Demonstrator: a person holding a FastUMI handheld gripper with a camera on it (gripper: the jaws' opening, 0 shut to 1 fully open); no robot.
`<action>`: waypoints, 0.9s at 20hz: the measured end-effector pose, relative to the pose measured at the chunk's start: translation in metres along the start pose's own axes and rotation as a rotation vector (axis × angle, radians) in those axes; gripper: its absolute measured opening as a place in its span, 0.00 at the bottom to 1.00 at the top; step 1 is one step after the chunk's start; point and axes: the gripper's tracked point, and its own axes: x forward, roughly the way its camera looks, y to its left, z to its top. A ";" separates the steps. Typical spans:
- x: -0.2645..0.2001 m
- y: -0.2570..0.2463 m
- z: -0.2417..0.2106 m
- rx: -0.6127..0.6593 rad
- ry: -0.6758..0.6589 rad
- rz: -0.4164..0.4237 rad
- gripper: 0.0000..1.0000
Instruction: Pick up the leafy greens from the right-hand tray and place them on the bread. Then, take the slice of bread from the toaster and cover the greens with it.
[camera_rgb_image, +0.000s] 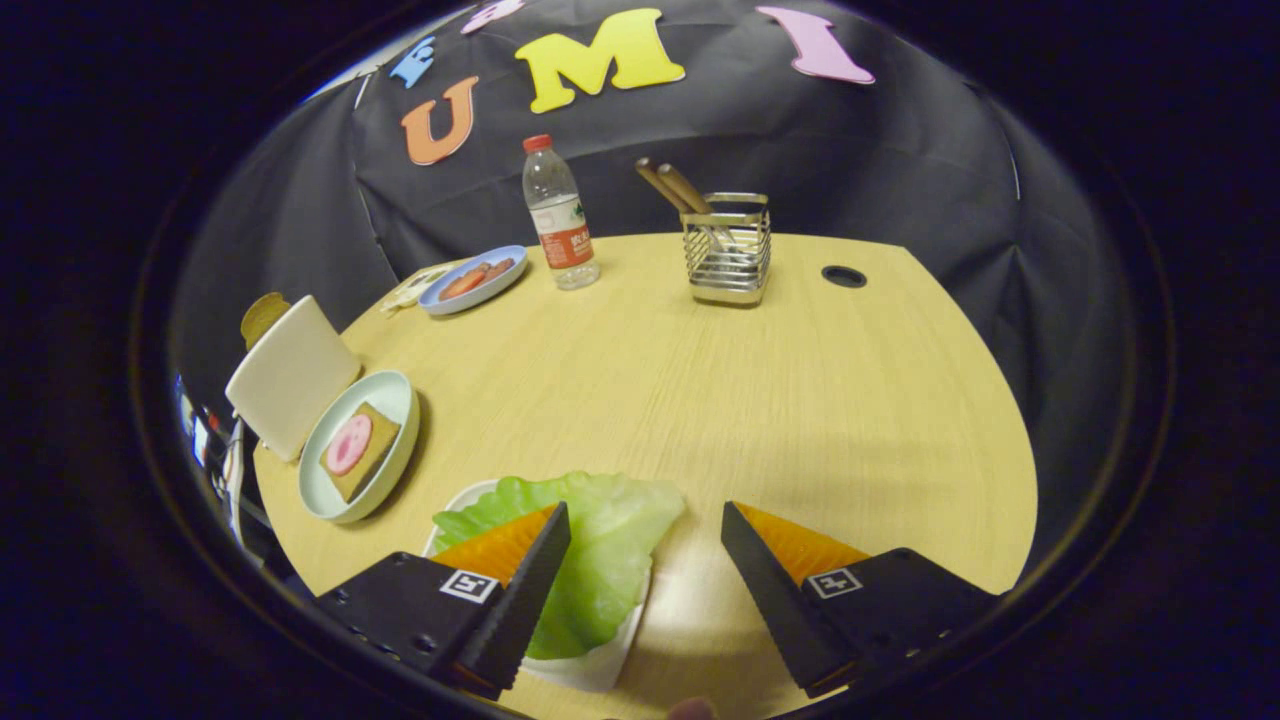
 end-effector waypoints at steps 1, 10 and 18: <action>0.002 0.001 0.008 -0.002 -0.016 0.002 0.96; 0.007 0.006 0.013 -0.039 -0.003 0.003 0.18; -0.034 0.025 0.048 0.040 -0.076 0.047 0.00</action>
